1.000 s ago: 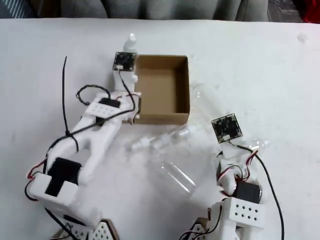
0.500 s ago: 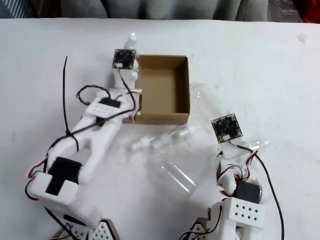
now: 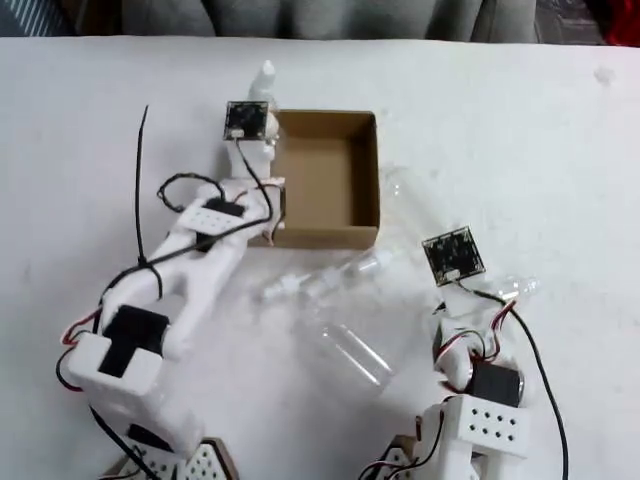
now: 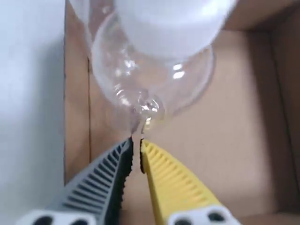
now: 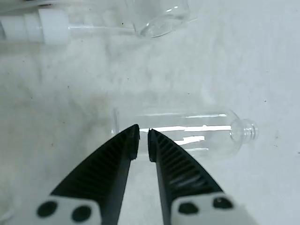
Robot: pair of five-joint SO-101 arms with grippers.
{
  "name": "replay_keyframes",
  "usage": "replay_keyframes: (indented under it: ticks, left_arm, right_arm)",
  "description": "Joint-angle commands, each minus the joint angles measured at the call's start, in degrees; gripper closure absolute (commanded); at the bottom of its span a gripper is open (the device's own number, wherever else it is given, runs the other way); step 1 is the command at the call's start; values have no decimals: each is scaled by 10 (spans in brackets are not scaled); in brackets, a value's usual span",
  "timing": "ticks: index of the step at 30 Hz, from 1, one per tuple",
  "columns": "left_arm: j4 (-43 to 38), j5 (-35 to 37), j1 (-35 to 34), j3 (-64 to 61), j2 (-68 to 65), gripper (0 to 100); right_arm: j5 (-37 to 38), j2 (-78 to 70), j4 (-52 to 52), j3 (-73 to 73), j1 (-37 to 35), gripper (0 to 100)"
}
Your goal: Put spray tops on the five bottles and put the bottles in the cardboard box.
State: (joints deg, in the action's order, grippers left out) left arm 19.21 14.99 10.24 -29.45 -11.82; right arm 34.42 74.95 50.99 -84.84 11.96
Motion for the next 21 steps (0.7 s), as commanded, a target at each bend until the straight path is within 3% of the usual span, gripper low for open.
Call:
replay_keyframes:
  ticks: [1,13,21]
  left_arm:
    - [-33,8,-1,33,5,977]
    - [-51,9,-2,32,5,977]
    - [-17,8,0,23,15,977]
  right_arm:
    - [8,0,1,-11,5,981]
    - [9,0,1,-11,5,981]
    - [9,0,-1,-15,5,981]
